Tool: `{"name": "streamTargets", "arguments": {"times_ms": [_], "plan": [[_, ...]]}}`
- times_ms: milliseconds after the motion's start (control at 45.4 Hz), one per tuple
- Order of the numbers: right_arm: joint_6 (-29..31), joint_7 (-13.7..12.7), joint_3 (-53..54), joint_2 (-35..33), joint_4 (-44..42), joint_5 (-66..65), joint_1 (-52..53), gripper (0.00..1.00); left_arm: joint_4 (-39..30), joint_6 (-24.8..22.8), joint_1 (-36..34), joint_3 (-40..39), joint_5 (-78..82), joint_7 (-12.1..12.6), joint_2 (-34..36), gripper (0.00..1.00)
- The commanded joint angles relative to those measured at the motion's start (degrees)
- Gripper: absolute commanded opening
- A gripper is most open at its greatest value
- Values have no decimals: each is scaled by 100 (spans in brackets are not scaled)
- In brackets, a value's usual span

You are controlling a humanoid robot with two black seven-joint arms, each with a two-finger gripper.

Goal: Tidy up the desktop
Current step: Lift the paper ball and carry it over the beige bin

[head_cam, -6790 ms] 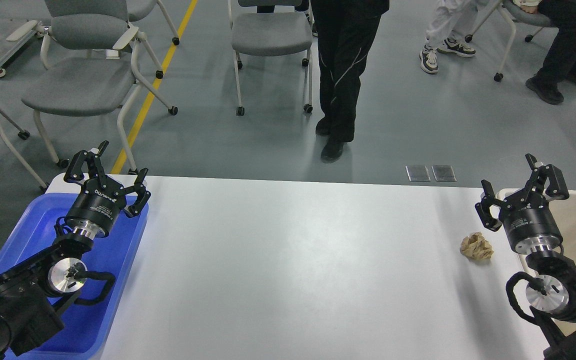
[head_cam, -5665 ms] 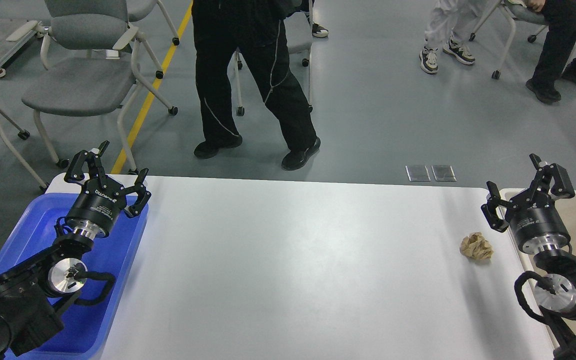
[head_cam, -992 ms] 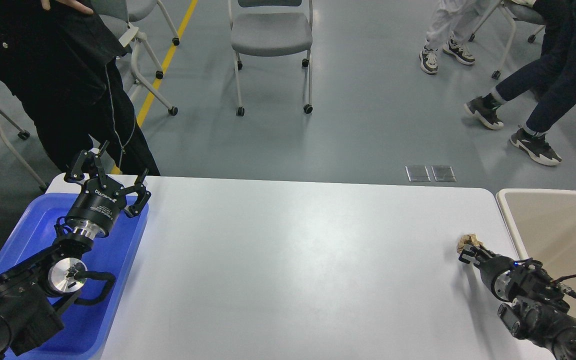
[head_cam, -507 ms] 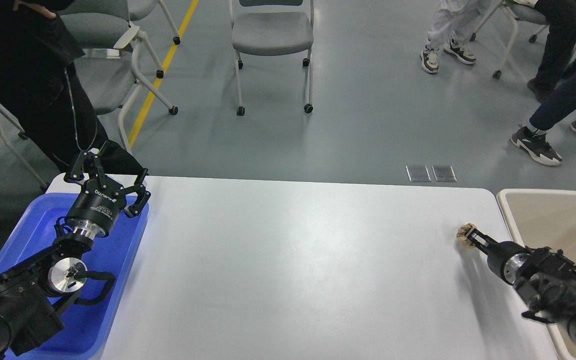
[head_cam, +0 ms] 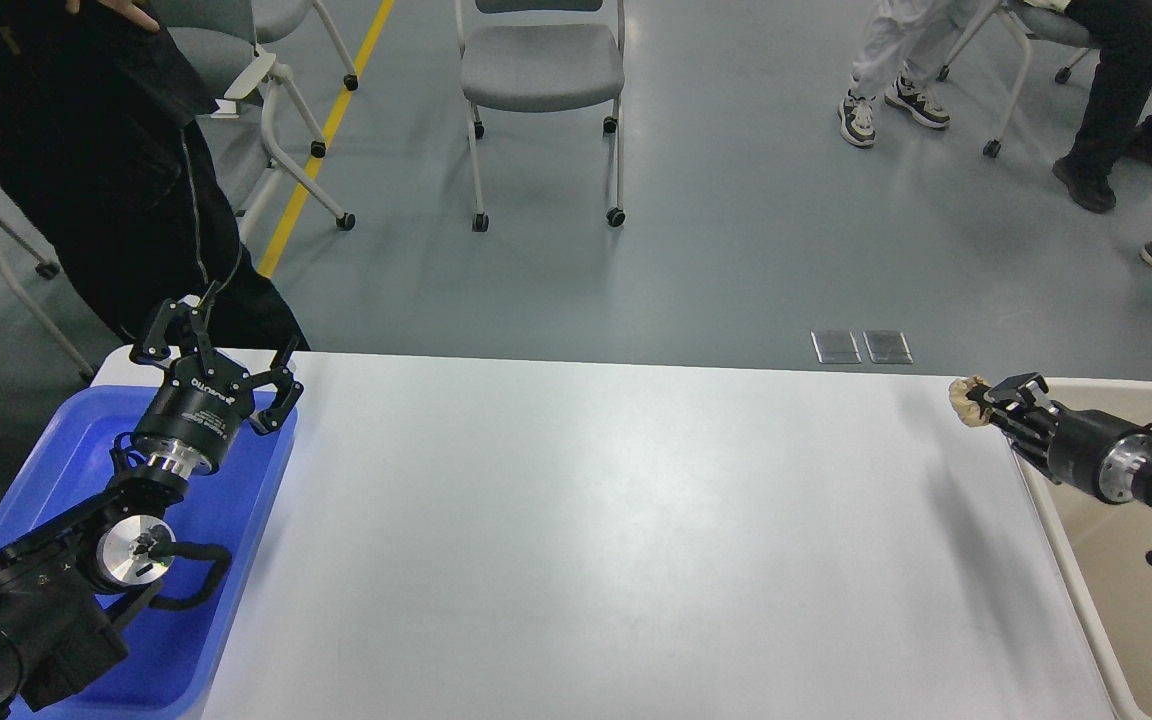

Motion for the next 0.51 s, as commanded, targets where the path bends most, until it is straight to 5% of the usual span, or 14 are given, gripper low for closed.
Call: {"name": "streamTargets", "arguments": {"times_ms": [0, 265, 485], "plan": [[439, 122, 325, -325, 8, 86, 146, 0, -5, -1, -1, 0, 2, 5, 0, 98], [817, 122, 738, -825, 157, 165, 260, 0, -14, -1, -1, -9, 2, 5, 0, 98], [703, 26, 2020, -2266, 1835, 147, 58, 0, -5, -10, -1, -9, -7, 5, 0, 98]]}}
